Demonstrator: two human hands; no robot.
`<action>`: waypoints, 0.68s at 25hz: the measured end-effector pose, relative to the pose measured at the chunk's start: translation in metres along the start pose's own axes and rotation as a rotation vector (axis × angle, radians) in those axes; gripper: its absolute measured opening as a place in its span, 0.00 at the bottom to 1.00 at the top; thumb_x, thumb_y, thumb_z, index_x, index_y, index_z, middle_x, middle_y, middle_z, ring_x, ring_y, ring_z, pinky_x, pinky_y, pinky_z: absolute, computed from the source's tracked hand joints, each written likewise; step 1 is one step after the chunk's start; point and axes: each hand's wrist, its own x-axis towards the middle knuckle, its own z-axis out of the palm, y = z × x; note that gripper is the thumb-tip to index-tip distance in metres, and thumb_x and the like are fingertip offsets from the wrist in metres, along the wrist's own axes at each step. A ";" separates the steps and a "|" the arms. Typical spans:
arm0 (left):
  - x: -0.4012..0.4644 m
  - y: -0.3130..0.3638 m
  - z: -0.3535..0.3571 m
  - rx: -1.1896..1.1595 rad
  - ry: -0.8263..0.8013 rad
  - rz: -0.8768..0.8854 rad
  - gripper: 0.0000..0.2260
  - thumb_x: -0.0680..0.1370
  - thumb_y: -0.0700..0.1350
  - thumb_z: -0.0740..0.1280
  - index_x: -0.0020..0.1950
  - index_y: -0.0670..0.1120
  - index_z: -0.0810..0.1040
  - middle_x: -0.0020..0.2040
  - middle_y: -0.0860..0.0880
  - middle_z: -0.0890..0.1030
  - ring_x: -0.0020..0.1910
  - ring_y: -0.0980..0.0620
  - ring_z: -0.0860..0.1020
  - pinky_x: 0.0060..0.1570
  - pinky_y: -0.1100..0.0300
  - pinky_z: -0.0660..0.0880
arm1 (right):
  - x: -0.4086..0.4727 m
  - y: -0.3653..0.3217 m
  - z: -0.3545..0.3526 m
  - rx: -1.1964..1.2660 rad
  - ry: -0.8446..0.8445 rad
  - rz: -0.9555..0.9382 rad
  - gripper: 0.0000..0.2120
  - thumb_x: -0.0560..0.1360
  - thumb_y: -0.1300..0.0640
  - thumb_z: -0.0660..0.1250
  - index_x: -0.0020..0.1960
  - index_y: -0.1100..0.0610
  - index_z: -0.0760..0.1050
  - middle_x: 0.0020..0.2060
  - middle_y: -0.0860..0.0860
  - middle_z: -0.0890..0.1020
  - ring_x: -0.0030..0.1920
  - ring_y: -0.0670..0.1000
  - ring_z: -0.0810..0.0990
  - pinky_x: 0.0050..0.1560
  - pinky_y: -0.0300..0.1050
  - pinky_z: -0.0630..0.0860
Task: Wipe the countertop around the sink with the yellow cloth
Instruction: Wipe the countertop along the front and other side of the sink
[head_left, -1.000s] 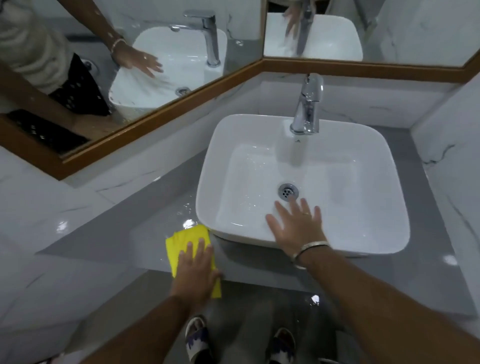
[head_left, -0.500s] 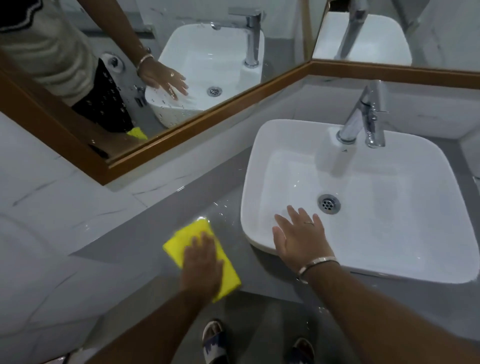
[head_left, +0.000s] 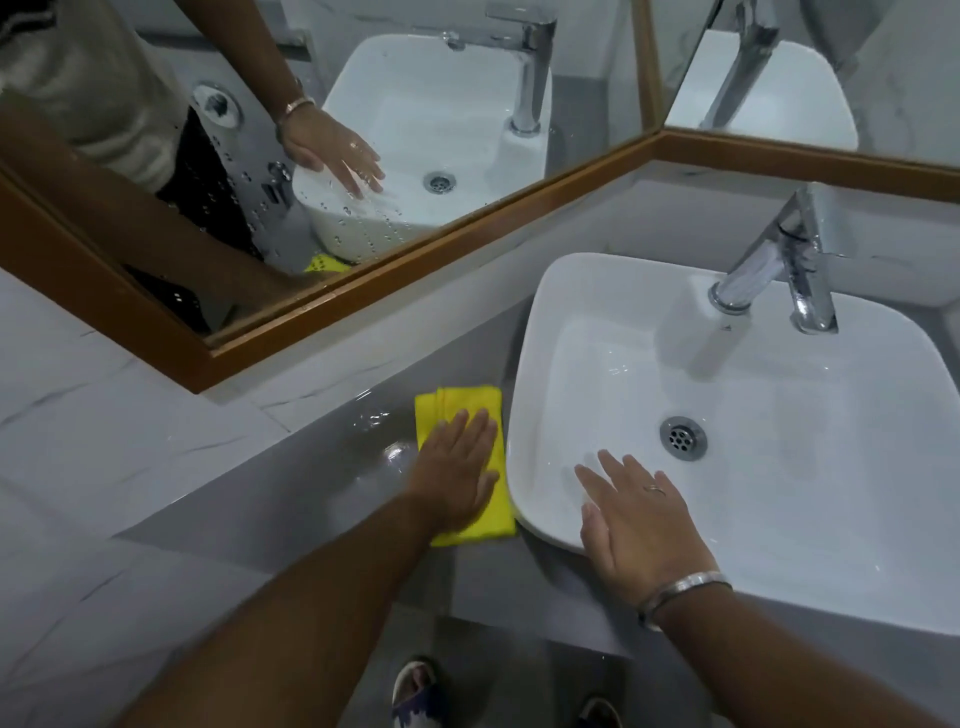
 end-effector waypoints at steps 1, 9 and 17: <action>0.017 0.004 -0.006 -0.076 0.032 -0.238 0.29 0.77 0.54 0.55 0.73 0.39 0.66 0.74 0.39 0.66 0.72 0.34 0.65 0.67 0.36 0.64 | 0.000 0.000 0.000 -0.006 0.000 -0.007 0.28 0.73 0.44 0.42 0.70 0.46 0.64 0.72 0.52 0.68 0.72 0.58 0.64 0.71 0.58 0.60; 0.056 -0.020 -0.012 -0.079 0.016 -0.420 0.31 0.78 0.55 0.59 0.76 0.40 0.58 0.76 0.40 0.61 0.74 0.37 0.60 0.71 0.38 0.57 | 0.000 0.000 -0.001 0.001 0.051 -0.049 0.26 0.73 0.48 0.47 0.65 0.51 0.72 0.64 0.55 0.77 0.64 0.60 0.74 0.63 0.56 0.71; 0.060 -0.008 -0.018 -0.046 -0.065 -0.193 0.33 0.78 0.60 0.46 0.77 0.42 0.53 0.79 0.40 0.54 0.77 0.38 0.52 0.74 0.43 0.49 | 0.001 0.002 0.002 0.010 0.075 -0.094 0.25 0.73 0.49 0.48 0.63 0.54 0.75 0.60 0.54 0.80 0.61 0.58 0.77 0.64 0.46 0.65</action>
